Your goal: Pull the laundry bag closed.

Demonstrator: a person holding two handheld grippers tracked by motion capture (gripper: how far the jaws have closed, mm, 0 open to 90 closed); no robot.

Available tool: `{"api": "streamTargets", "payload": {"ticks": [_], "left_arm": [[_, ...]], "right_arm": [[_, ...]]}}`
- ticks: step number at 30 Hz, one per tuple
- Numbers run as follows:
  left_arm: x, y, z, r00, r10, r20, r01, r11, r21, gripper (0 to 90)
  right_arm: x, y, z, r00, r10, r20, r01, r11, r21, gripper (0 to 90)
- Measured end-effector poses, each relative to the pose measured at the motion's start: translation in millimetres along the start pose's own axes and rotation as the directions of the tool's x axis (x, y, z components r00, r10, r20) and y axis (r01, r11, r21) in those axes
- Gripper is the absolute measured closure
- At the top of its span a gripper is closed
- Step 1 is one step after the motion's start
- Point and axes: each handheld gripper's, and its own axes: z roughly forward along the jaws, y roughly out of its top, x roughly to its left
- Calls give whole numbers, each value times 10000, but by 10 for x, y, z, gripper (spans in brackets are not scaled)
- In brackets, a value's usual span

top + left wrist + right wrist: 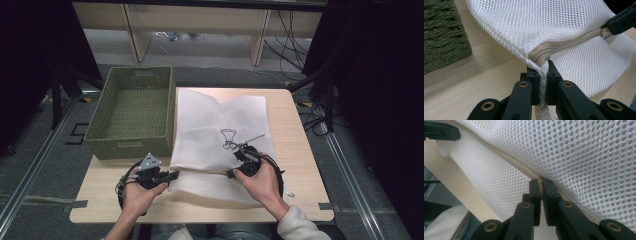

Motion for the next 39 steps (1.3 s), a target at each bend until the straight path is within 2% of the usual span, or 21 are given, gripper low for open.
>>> {"api": "streamTargets", "payload": {"ticks": [1, 3, 4, 5, 8, 11, 12, 13, 15, 16, 19, 20, 21, 22, 23, 24, 25, 27, 31, 38, 39], "left_arm": [[-22, -3, 21, 9992, -382, -64, 381, 9989, -261, 845], [-13, -1, 11, 9997, -247, -53, 246, 9996, -141, 845], [-13, -1, 14, 9997, -245, -56, 244, 9996, -160, 845], [-10, -1, 11, 9998, -193, -69, 193, 9998, -108, 845], [-16, -1, 15, 9996, -286, -48, 285, 9994, -188, 845], [-13, 0, 11, 9997, -256, -44, 256, 9996, -141, 845], [-33, -1, 28, 9983, -587, -25, 586, 9975, -400, 845], [-19, -1, 16, 9993, -361, -47, 360, 9991, -226, 845], [-38, -1, 34, 9979, -642, -22, 640, 9969, -461, 845], [-10, -2, 10, 9997, -220, -45, 220, 9997, -114, 845], [-32, -2, 29, 9984, -563, -34, 562, 9977, -384, 845], [-15, -2, 13, 9995, -298, -46, 297, 9994, -176, 845], [-34, -2, 28, 9985, -550, -36, 548, 9978, -373, 845], [-11, -2, 10, 9997, -231, -64, 230, 9997, -129, 845], [-32, -3, 29, 9981, -620, -33, 618, 9972, -411, 845], [-28, -3, 26, 9983, -576, -43, 574, 9976, -377, 845], [-29, -3, 27, 9983, -584, -35, 582, 9976, -379, 845], [-46, -3, 43, 9969, -790, -43, 786, 9953, -556, 845], [-44, -2, 41, 9972, -754, -14, 752, 9957, -545, 845], [-42, -5, 40, 9968, -796, -36, 793, 9955, -520, 845], [-57, -3, 50, 9949, -1007, -14, 1004, 9925, -692, 845]], "right_arm": [[0, -2, -3, 10000, 34, 20, -34, 10000, -18, 873], [-3, -6, -2, 9997, 50, 247, -50, 10000, 24, 873], [-2, -11, -8, 9997, 180, 178, -182, 9998, 79, 873], [-13, -11, -3, 9999, 5, 171, -6, 10000, 27, 873], [12, -17, -27, 9993, 328, 186, -329, 9994, 72, 873], [2, -18, -23, 9997, 244, 61, -244, 9997, 60, 873], [13, -22, -28, 9993, 337, 177, -337, 9994, 0, 873], [12, -24, -28, 9993, 316, 176, -315, 9995, -81, 872], [-5, -26, -26, 9995, 295, 78, -294, 9995, -62, 873], [-8, -27, -26, 9996, 290, 74, -289, 9996, -54, 873], [-8, -28, -29, 9995, 312, 63, -312, 9995, -46, 873], [-4, -30, -30, 9993, 360, 51, -360, 9993, -42, 873], [-10, -31, -32, 9994, 353, 63, -353, 9994, -31, 873], [-12, -31, -30, 9994, 336, 45, -336, 9994, -27, 872], [-17, -34, -33, 9993, 377, 83, -377, 9993, -13, 873], [-3, -34, -34, 9979, 564, 304, -566, 9984, 45, 873], [-36, -39, -41, 9993, 354, 118, -353, 9994, -52, 873], [-35, -43, -45, 9992, 399, 60, -399, 9992, -30, 873], [-40, -46, -45, 9997, 214, 141, -213, 9997, -74, 872], [-53, -58, -52, 9995, 284, 165, -282, 9995, -128, 872], [-44, -62, -55, 9988, 379, 298, -375, 9992, -152, 873]]}}
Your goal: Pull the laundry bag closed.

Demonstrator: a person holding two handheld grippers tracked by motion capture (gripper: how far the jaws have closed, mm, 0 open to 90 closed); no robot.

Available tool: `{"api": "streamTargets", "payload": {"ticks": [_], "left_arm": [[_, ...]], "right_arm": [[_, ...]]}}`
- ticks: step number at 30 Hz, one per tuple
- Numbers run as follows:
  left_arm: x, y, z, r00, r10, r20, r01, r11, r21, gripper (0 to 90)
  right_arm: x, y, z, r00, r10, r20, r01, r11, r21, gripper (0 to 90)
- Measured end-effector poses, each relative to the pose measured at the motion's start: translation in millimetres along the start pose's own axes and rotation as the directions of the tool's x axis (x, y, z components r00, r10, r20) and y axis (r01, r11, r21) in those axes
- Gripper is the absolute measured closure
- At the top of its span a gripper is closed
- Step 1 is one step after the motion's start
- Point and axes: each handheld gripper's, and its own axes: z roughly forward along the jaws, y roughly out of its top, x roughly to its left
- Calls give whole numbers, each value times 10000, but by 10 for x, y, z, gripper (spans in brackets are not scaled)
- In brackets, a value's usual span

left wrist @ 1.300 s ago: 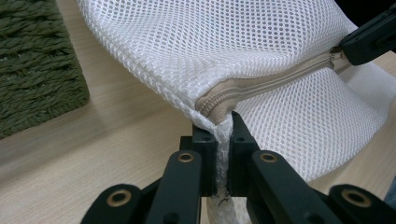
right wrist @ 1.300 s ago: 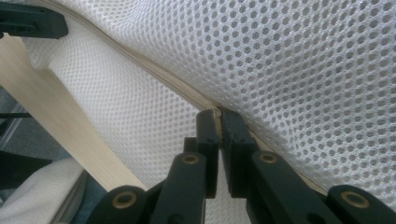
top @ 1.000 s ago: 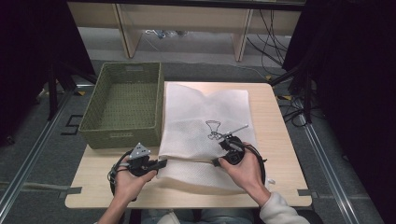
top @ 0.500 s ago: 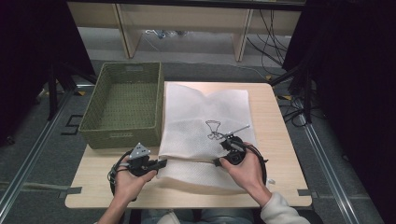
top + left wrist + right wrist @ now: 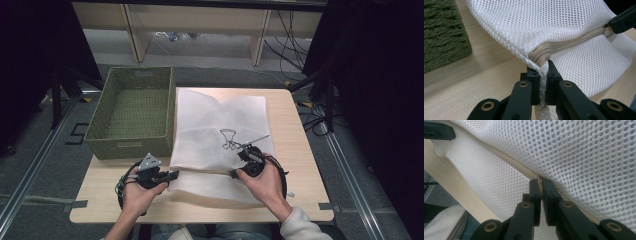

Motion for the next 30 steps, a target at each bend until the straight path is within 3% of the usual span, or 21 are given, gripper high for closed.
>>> {"api": "streamTargets", "payload": {"ticks": [2, 4, 5, 7, 11, 12, 14, 17, 18, 22, 25, 30], "left_arm": [[14, 1, -9, 9998, 197, -4, -197, 9997, 155, 845], [-10, -1, 9, 9999, -151, -7, 151, 9998, -116, 845], [14, 1, -9, 9998, 193, -1, -193, 9997, 155, 845], [28, 3, -19, 9993, 378, 8, -378, 9988, 305, 845], [34, 3, -22, 9993, 375, 2, -375, 9988, 307, 845], [51, 5, -35, 9981, 621, 8, -620, 9968, 496, 845], [29, 1, -20, 9994, 333, -13, -333, 9990, 294, 845], [31, 2, -21, 9993, 368, 8, -368, 9989, 299, 845], [31, 2, -20, 9993, 367, 24, -368, 9989, 304, 845], [32, 1, -22, 9994, 357, -10, -357, 9989, 299, 845], [32, 2, -20, 9993, 373, 7, -373, 9988, 304, 845], [31, 2, -20, 9993, 372, 21, -372, 9988, 313, 845]], "right_arm": [[2, -3, -8, 9999, 144, 14, -144, 9999, 55, 872], [1, -5, -10, 9999, 146, 23, -146, 9999, 5, 873], [-20, -4, -5, 9999, -110, 30, 110, 9999, -69, 873], [-16, -8, -7, 9999, -6, 104, 6, 10000, 9, 873], [-10, -15, -16, 10000, 23, 68, -23, 10000, 19, 873], [-9, -16, -17, 10000, 59, 46, -59, 10000, 26, 873], [-11, -15, -12, 9999, 66, 158, -67, 10000, 67, 873], [-10, -21, -19, 9999, 115, -4, -115, 9999, 75, 873], [-3, -22, -16, 9996, 182, 198, -183, 9998, 20, 873], [7, -23, -18, 9992, 269, 287, -273, 9995, 128, 873], [-44, -31, -34, 10000, -38, 60, 38, 10000, 7, 872], [-36, -32, -24, 9998, -28, 209, 28, 10000, -6, 873]]}}
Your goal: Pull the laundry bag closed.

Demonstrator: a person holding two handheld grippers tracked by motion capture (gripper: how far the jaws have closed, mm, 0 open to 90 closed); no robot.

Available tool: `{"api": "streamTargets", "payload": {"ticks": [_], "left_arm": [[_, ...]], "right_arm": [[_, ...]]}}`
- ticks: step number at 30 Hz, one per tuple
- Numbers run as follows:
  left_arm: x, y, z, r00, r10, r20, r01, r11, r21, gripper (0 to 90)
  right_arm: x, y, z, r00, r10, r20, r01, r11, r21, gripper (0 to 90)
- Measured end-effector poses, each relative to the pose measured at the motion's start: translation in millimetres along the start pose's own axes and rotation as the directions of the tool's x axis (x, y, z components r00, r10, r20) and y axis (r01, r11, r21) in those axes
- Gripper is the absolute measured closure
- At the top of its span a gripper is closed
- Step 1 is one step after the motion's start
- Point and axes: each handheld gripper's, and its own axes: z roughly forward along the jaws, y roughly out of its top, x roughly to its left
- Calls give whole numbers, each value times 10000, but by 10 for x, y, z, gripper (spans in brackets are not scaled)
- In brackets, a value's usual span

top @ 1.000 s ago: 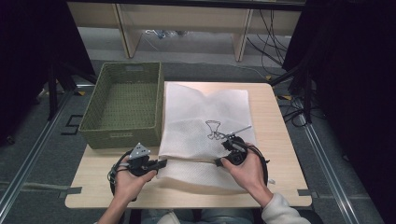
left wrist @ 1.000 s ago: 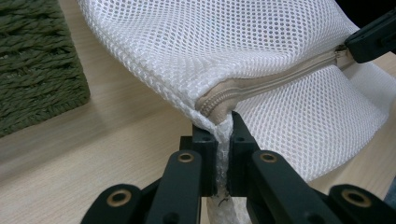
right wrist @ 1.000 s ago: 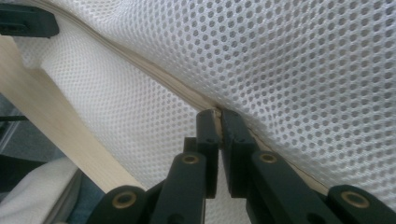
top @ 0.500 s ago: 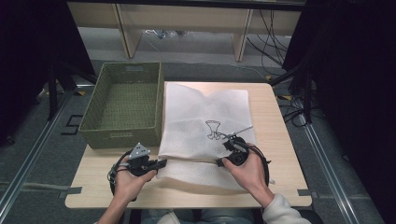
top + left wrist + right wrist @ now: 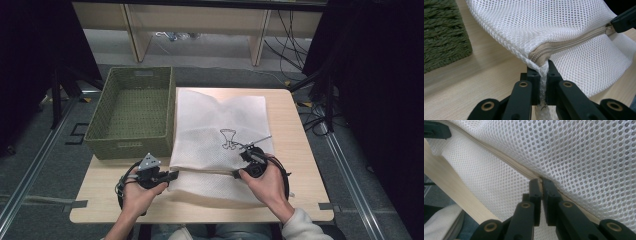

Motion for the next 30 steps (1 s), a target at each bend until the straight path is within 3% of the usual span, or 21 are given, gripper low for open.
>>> {"api": "streamTargets", "payload": {"ticks": [2, 3, 8, 10, 12, 18, 19, 20, 26, 29, 30], "left_arm": [[0, -1, 1, 10000, -11, 13, 11, 10000, -14, 845], [-1, -1, 0, 10000, 11, 20, -11, 10000, 8, 845], [-3, 0, -1, 10000, 16, 31, -16, 10000, 10, 845], [-2, 0, -1, 10000, 25, 35, -25, 10000, 16, 845], [-2, 1, -1, 10000, 63, 42, -64, 10000, 21, 845], [-2, 0, -1, 10000, 43, 16, -43, 10000, 21, 845], [-3, 0, -1, 10000, 37, 10, -37, 10000, 18, 844], [-1, 0, -3, 10000, 34, 26, -34, 10000, 14, 844], [-4, 2, -3, 10000, 58, 15, -58, 10000, 17, 845], [-2, 2, -6, 10000, 43, -38, -42, 10000, 44, 845], [-2, 2, -6, 10000, 43, -38, -42, 10000, 44, 844]], "right_arm": [[-16, -6, -11, 10000, 8, -68, -8, 10000, 45, 873], [10, -11, -17, 9994, 341, -97, -340, 9994, 89, 873], [9, -16, -20, 9995, 305, -92, -305, 9995, 54, 873], [-17, -15, -19, 10000, -96, -26, 96, 9999, -32, 873], [-1, -18, -21, 9998, 190, -17, -190, 9998, -2, 873], [-13, -21, -28, 9993, 256, 262, -257, 9997, 29, 873], [-41, -16, -15, 9997, -178, 156, 179, 9998, -38, 873], [-24, -21, -25, 9997, 125, 203, -126, 9999, 34, 873], [-39, -20, -24, 9997, -61, 247, 62, 10000, -37, 873], [-33, -34, -47, 9996, 271, 74, -271, 9996, -20, 873], [-45, -31, -37, 9993, 183, 311, -182, 9998, -35, 873]]}}
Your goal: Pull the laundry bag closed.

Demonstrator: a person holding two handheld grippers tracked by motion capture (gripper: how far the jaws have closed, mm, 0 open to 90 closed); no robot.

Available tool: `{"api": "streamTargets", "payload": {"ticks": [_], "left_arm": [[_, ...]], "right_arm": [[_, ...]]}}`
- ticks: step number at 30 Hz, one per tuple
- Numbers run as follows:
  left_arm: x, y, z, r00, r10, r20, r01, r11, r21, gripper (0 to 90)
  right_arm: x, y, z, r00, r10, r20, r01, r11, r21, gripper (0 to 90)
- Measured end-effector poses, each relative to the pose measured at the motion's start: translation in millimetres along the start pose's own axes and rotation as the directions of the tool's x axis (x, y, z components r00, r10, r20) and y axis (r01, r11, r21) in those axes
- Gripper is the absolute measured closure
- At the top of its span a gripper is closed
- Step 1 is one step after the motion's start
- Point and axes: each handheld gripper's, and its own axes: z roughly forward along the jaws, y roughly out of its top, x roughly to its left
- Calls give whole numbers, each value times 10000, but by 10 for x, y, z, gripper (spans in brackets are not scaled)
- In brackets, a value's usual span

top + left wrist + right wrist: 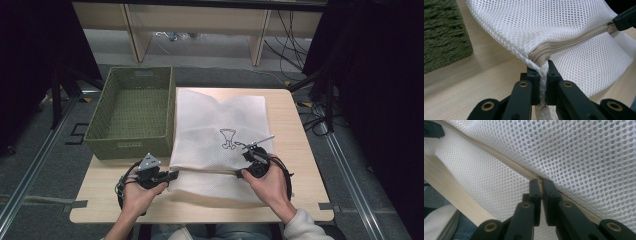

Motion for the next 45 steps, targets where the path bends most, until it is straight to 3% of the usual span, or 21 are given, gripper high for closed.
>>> {"api": "streamTargets", "payload": {"ticks": [2, 3, 10, 11, 12, 14, 19, 21, 25, 38, 40, 42, 45], "left_arm": [[-2, -1, 5, 10000, 10, 26, -10, 10000, -26, 845], [-2, -2, 5, 10000, 1, 31, -1, 10000, -29, 845], [-3, -2, 4, 10000, -12, 40, 12, 10000, -52, 844], [-3, -2, 4, 10000, 1, 15, -1, 10000, -47, 844], [2, -4, 3, 10000, -22, 18, 22, 10000, -83, 845], [-2, -2, 4, 10000, -10, 16, 10, 10000, -70, 845], [3, -1, 3, 10000, -39, -7, 39, 10000, -70, 844], [0, -3, 6, 10000, -31, -6, 31, 9999, -97, 845], [1, -2, 5, 10000, -22, -5, 22, 10000, -60, 845], [5, -3, 4, 10000, -23, -19, 22, 9999, -112, 845], [11, -2, 0, 10000, 27, -40, -27, 9999, -99, 845], [9, -1, 1, 10000, 28, -29, -28, 9999, -105, 845], [4, -1, 4, 10000, -4, -25, 4, 9999, -103, 845]], "right_arm": [[-9, -7, -11, 9996, 11, -275, -12, 10000, -33, 873], [5, -6, -12, 9999, 122, 41, -122, 9999, 12, 873], [15, -9, -17, 9996, 269, -65, -269, 9996, 49, 873], [-11, -7, -9, 10000, -83, -46, 82, 9999, -64, 872], [5, -16, -24, 9998, 191, 103, -191, 9998, -12, 873], [-32, -8, -13, 9998, -172, -25, 172, 9998, -31, 873], [-26, -17, -18, 9999, -17, 127, 19, 9999, -116, 872], [-42, -20, -28, 9999, -126, -19, 126, 9998, -137, 873], [-38, -25, -35, 9999, 134, 101, -133, 9999, -49, 873], [-62, -27, -31, 9998, -110, 172, 112, 9999, -95, 873], [-49, -40, -48, 9990, 378, 238, -376, 9992, -111, 872], [-81, -41, -53, 9999, 112, 123, -110, 9998, -175, 872], [-85, -39, -50, 9998, 134, 135, -132, 9998, -152, 872]]}}
